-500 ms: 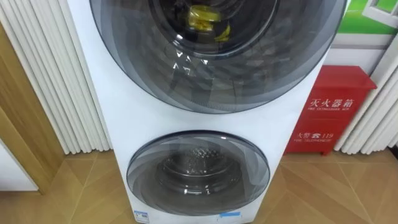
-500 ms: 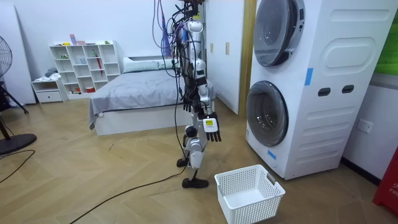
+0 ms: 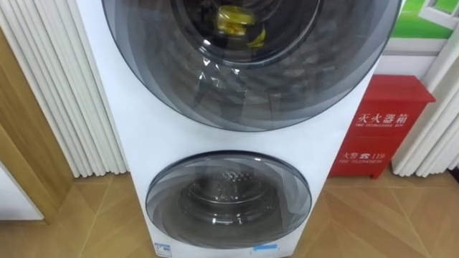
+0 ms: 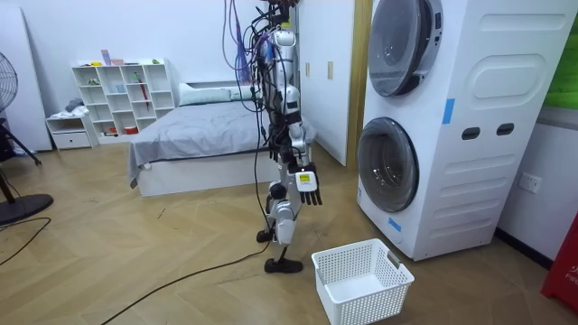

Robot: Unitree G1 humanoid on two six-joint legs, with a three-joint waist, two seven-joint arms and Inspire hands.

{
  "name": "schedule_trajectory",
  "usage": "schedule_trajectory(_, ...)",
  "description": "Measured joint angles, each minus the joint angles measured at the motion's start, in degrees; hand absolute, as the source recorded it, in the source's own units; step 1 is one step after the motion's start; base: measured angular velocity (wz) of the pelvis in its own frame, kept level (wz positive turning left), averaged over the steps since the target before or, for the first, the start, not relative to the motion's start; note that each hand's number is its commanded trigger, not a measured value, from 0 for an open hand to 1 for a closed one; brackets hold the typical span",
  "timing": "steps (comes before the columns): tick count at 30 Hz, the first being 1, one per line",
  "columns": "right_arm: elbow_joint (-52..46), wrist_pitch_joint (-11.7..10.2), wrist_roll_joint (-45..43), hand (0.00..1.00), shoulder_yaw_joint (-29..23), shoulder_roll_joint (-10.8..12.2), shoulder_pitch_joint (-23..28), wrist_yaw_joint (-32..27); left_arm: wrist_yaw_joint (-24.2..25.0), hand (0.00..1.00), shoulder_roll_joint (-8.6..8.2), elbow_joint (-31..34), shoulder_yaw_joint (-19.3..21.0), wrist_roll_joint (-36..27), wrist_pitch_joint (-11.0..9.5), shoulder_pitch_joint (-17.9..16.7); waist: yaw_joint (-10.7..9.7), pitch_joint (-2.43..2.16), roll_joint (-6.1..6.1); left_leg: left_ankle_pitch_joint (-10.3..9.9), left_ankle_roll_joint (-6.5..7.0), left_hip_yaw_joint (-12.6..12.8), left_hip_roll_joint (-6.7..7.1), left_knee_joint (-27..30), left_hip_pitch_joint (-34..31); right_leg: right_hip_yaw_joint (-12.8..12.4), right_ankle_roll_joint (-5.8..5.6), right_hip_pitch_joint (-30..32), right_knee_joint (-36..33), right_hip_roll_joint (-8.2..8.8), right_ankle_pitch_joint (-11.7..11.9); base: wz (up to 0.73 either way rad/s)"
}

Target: Pick clothes from washing machine

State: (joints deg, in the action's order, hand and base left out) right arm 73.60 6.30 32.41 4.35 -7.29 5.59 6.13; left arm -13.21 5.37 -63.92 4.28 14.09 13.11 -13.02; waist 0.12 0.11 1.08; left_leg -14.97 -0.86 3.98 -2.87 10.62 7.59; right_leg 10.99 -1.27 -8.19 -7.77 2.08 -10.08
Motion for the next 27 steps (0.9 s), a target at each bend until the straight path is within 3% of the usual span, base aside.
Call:
schedule_trajectory(6, -5.36, 0.31, 0.39, 0.00, -0.14, -0.09, 0.80, -2.26, 0.07, 0.00, -0.01, -0.20, 0.03, 0.02, -2.12, -0.36, 0.25, -0.04, 0.47, 0.00, 0.00, 0.08, 0.00, 0.24, -0.04, -0.04, 0.00, 0.03, -0.07, 0.03, 0.00, 0.00)
schedule_trajectory(10, -21.41, 0.86, -1.56, 0.00, -3.69, -0.11, 0.92, -6.58, 0.04, 0.00, 0.03, 0.57, 1.16, 0.08, -3.49, 0.24, 0.12, 0.23, 0.45, 0.01, 0.02, 0.21, 0.04, 0.79, 0.09, -0.06, 0.00, 0.01, -0.83, 0.20, 0.00, 0.00)
schedule_trajectory(11, -26.01, 0.53, -1.47, 0.00, -4.70, -0.19, -0.12, -8.25, -0.02, 0.00, 0.43, 0.47, 1.55, 0.04, -4.21, 0.34, 0.16, 0.69, 0.22, 0.02, 0.03, 0.23, 0.07, 0.99, 0.07, -0.06, 0.00, -0.01, -0.94, 0.24, 0.00, 0.00)
schedule_trajectory(12, -30.76, 0.37, -1.57, 0.00, -5.67, -0.23, -1.24, -9.65, -0.03, 0.00, 1.05, 0.62, 1.56, 0.07, -4.81, 0.56, 0.21, 0.75, 0.60, 0.02, 0.03, 0.30, 0.08, 1.19, -0.06, -0.02, 0.01, 0.08, -0.98, 0.28, 0.01, 0.00)
schedule_trajectory(15, -40.90, -1.42, -3.17, 0.00, -5.89, -1.25, -3.27, -12.45, -0.18, 0.00, 2.10, 0.87, 1.64, 0.07, -5.23, 0.67, 0.33, 0.58, 0.50, 0.04, 0.07, 0.33, 0.16, 1.01, -0.21, -0.03, 0.02, 0.24, -0.92, 0.37, 0.01, 0.00)
schedule_trajectory(19, -52.75, -1.57, -3.61, 0.00, -6.47, -2.43, -3.56, -15.51, -0.16, 0.00, 2.29, 2.29, 2.29, 0.70, -4.80, -0.66, 0.29, 0.17, 0.93, 0.15, 0.22, 0.32, 0.28, 0.97, -0.47, 0.06, 0.00, 0.54, -0.96, 0.48, 0.01, 0.01)
schedule_trajectory(27, -61.48, -1.79, -6.43, 0.00, -7.91, -5.05, -8.12, -18.05, 0.27, 0.00, 2.35, 2.14, 2.31, 2.96, -4.88, -0.81, 0.79, -0.24, 1.11, 0.19, 0.25, 0.60, 0.28, 0.16, -0.74, 0.01, -0.01, 1.26, -1.04, 0.47, 0.02, -0.01)
